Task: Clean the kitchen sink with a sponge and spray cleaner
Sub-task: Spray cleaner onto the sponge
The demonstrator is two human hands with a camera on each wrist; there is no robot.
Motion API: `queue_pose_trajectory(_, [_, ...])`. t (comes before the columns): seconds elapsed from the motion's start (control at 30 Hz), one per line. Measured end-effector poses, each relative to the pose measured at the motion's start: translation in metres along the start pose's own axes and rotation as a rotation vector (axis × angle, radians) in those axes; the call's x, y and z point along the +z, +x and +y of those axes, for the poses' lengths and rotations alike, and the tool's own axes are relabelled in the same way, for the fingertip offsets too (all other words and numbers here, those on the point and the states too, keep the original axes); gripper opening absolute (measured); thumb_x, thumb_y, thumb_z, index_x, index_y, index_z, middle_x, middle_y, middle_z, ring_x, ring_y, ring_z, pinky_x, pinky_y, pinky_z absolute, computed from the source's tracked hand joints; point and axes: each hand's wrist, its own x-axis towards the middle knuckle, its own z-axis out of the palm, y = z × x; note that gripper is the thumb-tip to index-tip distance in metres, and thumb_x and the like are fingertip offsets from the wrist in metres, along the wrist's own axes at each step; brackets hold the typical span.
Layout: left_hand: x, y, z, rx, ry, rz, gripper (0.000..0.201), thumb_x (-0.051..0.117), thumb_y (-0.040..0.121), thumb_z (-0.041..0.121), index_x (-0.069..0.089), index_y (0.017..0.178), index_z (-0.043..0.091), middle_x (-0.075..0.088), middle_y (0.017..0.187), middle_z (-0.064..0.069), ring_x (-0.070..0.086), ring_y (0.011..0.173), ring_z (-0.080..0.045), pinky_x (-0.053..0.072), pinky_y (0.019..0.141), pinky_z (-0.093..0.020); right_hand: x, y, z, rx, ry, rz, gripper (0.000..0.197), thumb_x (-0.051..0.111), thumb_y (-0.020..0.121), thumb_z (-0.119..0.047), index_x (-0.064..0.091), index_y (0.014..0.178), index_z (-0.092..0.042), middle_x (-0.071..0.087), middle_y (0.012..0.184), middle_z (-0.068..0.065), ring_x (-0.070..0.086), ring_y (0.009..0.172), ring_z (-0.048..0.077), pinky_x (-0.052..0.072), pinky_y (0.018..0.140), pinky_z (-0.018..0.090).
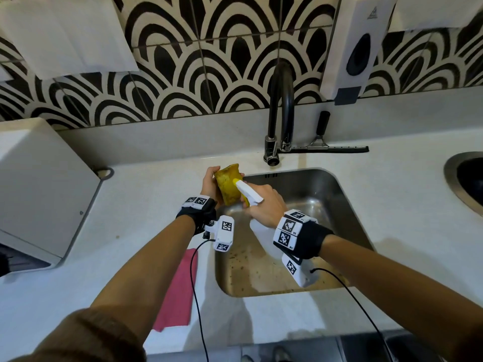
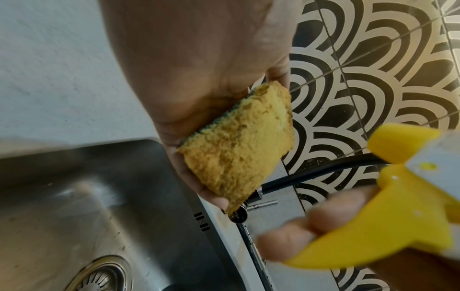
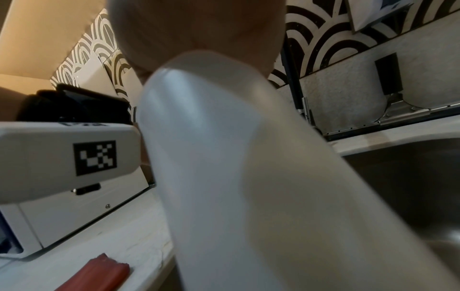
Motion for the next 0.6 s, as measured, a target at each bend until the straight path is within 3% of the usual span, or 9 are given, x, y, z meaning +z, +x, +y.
queue_pose_trajectory(0.17, [-0.0001, -0.001, 0.0005, 0.016, -0.009, 0.008, 0.051, 0.025, 0.092, 0.043, 0.063, 0.098, 0.009, 0.071, 0.081, -0.011, 0.057, 0.082, -0.028, 0.044, 0.079, -0.035, -0.0037, -0.0023, 0.002, -0.002, 0.008, 0.03, 0.023, 0.062, 0.069, -0.009, 0.052, 0.086, -0.022, 0.064, 0.078, 0.006, 0.057, 0.07, 0.033, 0.043, 0.061, 0.029])
queue_pose_trajectory(0.27, [-0.0018, -0.0004, 0.0016, 0.012, -0.012, -0.004, 0.052, 0.025, 0.091, 0.044, 0.064, 0.101, 0.011, 0.071, 0.084, -0.011, 0.058, 0.085, -0.029, 0.044, 0.079, -0.037, -0.0057, -0.0052, 0.0011, 0.001, 0.004, 0.043, 0.024, 0.061, 0.072, -0.008, 0.05, 0.085, -0.025, 0.055, 0.073, 0.004, 0.049, 0.066, 0.032, 0.037, 0.06, 0.028])
queue_pose_trajectory(0.43, [-0.0029, 0.0007, 0.0032, 0.007, -0.031, -0.015, 0.051, 0.024, 0.091, 0.045, 0.063, 0.101, 0.014, 0.072, 0.086, -0.009, 0.066, 0.076, -0.027, 0.044, 0.075, -0.036, -0.0076, -0.006, 0.0047, 0.014, 0.004, 0.059, 0.03, 0.065, 0.07, -0.009, 0.058, 0.097, -0.019, 0.06, 0.079, 0.001, 0.054, 0.07, 0.029, 0.042, 0.064, 0.028])
queue_pose_trajectory(0.6, [-0.0058, 0.0024, 0.005, -0.007, -0.025, -0.015, 0.052, 0.024, 0.09, 0.048, 0.062, 0.103, 0.015, 0.073, 0.091, -0.008, 0.061, 0.087, -0.028, 0.044, 0.076, -0.038, -0.0063, -0.0032, 0.0079, 0.052, 0.005, 0.068, 0.024, 0.064, 0.066, -0.009, 0.056, 0.085, -0.021, 0.066, 0.081, 0.008, 0.06, 0.075, 0.034, 0.046, 0.063, 0.03])
